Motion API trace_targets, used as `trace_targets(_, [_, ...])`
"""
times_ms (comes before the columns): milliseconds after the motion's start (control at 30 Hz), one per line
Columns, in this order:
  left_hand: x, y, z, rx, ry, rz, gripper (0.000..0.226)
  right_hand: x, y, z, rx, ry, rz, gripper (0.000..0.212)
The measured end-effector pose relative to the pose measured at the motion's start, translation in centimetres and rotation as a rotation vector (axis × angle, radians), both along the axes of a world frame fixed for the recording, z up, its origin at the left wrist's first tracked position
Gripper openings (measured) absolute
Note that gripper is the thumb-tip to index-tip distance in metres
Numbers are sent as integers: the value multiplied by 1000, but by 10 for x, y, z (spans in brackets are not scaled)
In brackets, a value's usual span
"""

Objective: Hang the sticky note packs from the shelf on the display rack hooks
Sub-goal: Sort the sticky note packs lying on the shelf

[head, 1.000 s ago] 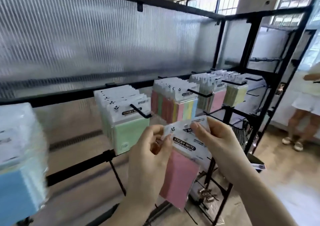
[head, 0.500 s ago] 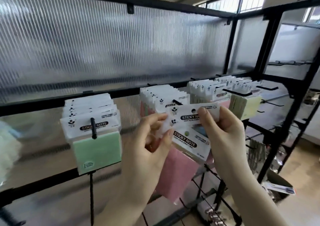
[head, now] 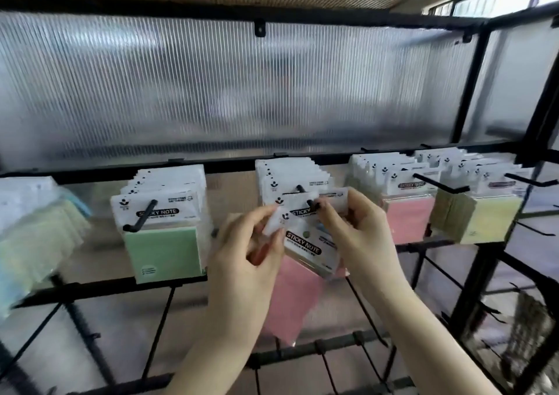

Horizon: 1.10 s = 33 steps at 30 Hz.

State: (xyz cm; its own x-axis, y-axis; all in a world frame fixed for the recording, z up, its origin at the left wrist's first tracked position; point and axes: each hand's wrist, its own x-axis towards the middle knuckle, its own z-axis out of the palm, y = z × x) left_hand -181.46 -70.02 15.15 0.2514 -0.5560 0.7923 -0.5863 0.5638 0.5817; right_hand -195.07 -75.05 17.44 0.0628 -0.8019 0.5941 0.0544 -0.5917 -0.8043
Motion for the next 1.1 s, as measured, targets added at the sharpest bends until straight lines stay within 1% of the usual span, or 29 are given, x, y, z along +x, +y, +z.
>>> trace_targets(33, [-1,-2,-1,0,-12,39,35,1,-4,0,-2,17,-6,8])
trace_targets(133, [-4,-11,-3,37,-17,109,31,0,-17,-1,-18,100,-119,25])
trace_targets(200, [-7,-15,-4,48,-32,148,32,1,-23,1,-42,146,-166,31])
trace_targets(367, [-13,-22,-5,54,-43,252,34,1,-35,0,-7,150,-159,31])
trace_targets(433, [-18,-21,-7,29,-36,290,33,0,-36,-3,4,149,-155,31])
trace_targets(533, [-28,-16,-14,-62,9,320,29,-8,-34,-12,-5,140,-183,29])
trace_targets(633, [-43,-10,-17,-97,96,282,32,-26,-25,-21,-59,163,-143,7])
trace_targets(667, [-49,-9,-17,-104,113,268,32,-35,-21,-24,-85,166,-109,4])
trace_targets(700, [-56,-8,-16,-107,134,254,31,-43,-17,-25,-112,176,-68,11])
trace_targets(767, [-71,-7,-14,-112,181,219,20,-59,-9,-26,-128,222,41,25])
trace_targets(800, [-79,-7,-12,-112,195,196,13,-65,-5,-25,-115,238,92,28])
trace_targets(867, [-97,-8,-8,-113,214,134,10,-83,-2,-23,-77,207,134,29])
trace_targets(933, [-113,-10,-3,-95,224,57,10,-100,0,-18,-72,145,98,25])
trace_targets(1067, [-135,-18,10,23,208,-106,15,-129,0,-5,-119,71,-27,11])
trace_targets(1100, [-141,-21,14,49,193,-156,14,-135,-1,-3,-130,51,-66,12])
